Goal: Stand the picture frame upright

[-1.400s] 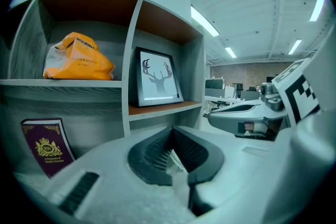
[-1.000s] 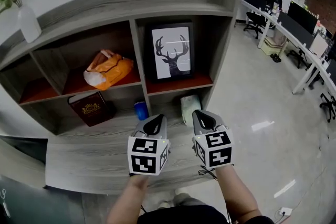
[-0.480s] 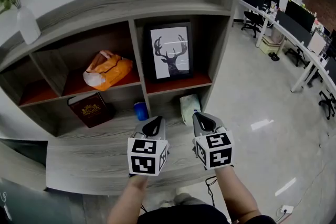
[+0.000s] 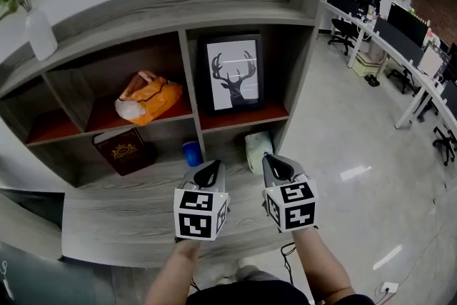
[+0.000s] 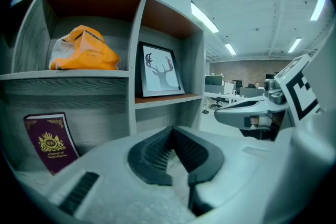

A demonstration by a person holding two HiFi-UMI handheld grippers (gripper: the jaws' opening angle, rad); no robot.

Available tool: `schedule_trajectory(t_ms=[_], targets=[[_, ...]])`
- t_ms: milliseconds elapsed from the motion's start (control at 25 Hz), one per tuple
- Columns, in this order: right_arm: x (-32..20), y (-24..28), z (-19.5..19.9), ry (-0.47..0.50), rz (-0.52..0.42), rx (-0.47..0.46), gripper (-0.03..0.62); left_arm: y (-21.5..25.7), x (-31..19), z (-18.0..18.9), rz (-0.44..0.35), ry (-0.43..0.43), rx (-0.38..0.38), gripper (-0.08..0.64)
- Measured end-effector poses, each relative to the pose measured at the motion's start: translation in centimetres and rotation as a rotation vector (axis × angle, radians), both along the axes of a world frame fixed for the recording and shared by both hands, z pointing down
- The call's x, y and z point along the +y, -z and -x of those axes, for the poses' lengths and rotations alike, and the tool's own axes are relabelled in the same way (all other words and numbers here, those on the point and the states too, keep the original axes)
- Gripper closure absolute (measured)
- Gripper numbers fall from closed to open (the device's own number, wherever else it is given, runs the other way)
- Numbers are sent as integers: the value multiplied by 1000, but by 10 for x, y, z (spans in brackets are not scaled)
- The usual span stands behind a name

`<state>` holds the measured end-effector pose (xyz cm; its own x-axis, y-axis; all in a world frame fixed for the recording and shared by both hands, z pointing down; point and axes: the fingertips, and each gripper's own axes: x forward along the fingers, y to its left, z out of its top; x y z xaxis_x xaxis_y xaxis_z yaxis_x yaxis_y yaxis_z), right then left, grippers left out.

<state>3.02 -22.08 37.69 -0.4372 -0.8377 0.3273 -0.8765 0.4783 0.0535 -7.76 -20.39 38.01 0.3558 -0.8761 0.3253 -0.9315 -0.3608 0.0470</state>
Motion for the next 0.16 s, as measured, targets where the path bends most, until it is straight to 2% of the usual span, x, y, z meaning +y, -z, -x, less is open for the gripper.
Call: schedule_trajectory(t_ms=[160], targets=[[0,2,1,-1,-5,-2,592,0,0,1,0,0,-1,565]])
